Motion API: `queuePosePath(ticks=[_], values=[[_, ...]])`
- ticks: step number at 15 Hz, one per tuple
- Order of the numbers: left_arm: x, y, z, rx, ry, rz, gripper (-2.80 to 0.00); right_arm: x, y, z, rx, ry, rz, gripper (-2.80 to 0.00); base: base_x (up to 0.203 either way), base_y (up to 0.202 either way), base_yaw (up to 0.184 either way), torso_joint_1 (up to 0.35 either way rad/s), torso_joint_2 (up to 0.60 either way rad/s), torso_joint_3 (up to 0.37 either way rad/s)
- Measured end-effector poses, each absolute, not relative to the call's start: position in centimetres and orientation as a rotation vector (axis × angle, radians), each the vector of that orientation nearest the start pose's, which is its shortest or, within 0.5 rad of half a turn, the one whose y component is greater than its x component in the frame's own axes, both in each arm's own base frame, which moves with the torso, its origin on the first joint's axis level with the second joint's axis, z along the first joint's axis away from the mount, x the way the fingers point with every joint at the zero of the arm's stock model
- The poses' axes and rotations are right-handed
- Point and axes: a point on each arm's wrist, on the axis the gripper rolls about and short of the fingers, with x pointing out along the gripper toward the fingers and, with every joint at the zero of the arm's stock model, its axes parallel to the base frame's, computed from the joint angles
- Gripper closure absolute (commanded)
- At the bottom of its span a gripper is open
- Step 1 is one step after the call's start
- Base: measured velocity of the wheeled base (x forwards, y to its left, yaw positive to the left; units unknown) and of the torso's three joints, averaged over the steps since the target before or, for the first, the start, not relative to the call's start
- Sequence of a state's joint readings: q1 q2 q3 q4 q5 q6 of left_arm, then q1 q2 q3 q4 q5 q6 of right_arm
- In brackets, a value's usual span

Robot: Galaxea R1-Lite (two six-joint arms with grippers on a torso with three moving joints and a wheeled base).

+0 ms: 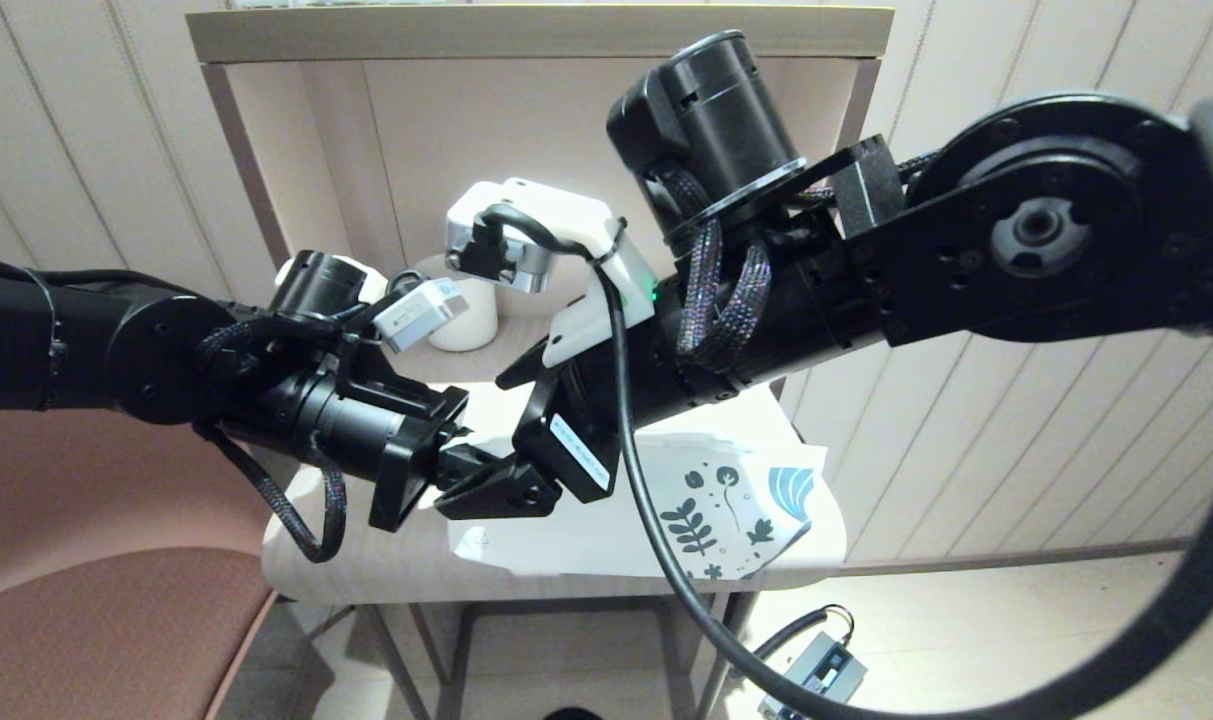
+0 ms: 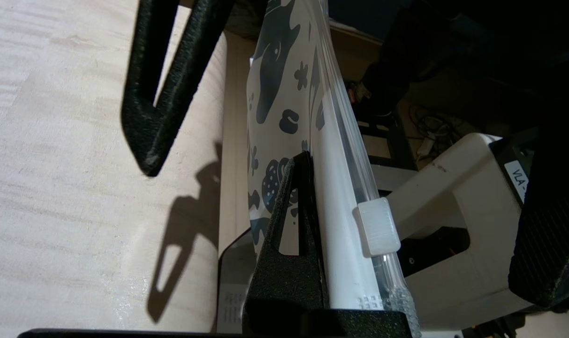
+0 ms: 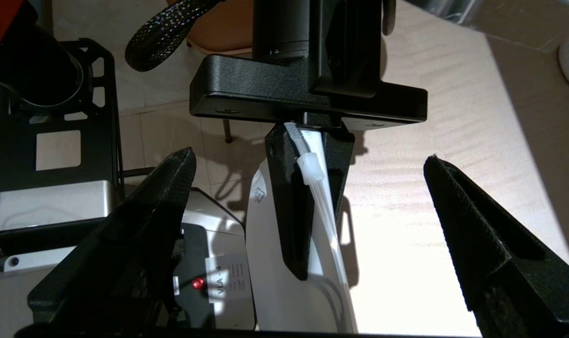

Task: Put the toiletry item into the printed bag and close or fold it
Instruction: Close the strorage bag and place it on the desk

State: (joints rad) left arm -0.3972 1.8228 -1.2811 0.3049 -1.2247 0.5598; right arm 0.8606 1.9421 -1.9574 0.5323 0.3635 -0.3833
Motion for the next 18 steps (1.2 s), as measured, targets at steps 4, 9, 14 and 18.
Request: queuePosePath(ticks=[4, 9, 14, 18], values=[[28.83, -14.39, 19.88, 0.032, 0.409, -1.68, 0.0, 23.7, 28.74, 30.51, -0.464, 0.307, 1.285, 0.0, 0.0, 0.0, 0.0, 0.0, 0.0, 0.0], [28.77, -14.45, 19.76, 0.033, 0.411, -1.682, 0.0, 23.73, 28.77, 30.46, -0.465, 0.308, 1.284, 0.0, 0.0, 0.0, 0.0, 0.0, 0.0, 0.0], [28.69, -14.48, 19.63, 0.046, 0.399, -1.689, 0.0, 23.68, 28.8, 30.45, -0.466, 0.308, 1.286, 0.0, 0.0, 0.0, 0.0, 0.0, 0.0, 0.0], [28.66, -14.49, 19.56, 0.047, 0.4, -1.691, 0.0, 23.69, 28.8, 30.42, -0.466, 0.31, 1.286, 0.0, 0.0, 0.0, 0.0, 0.0, 0.0, 0.0]])
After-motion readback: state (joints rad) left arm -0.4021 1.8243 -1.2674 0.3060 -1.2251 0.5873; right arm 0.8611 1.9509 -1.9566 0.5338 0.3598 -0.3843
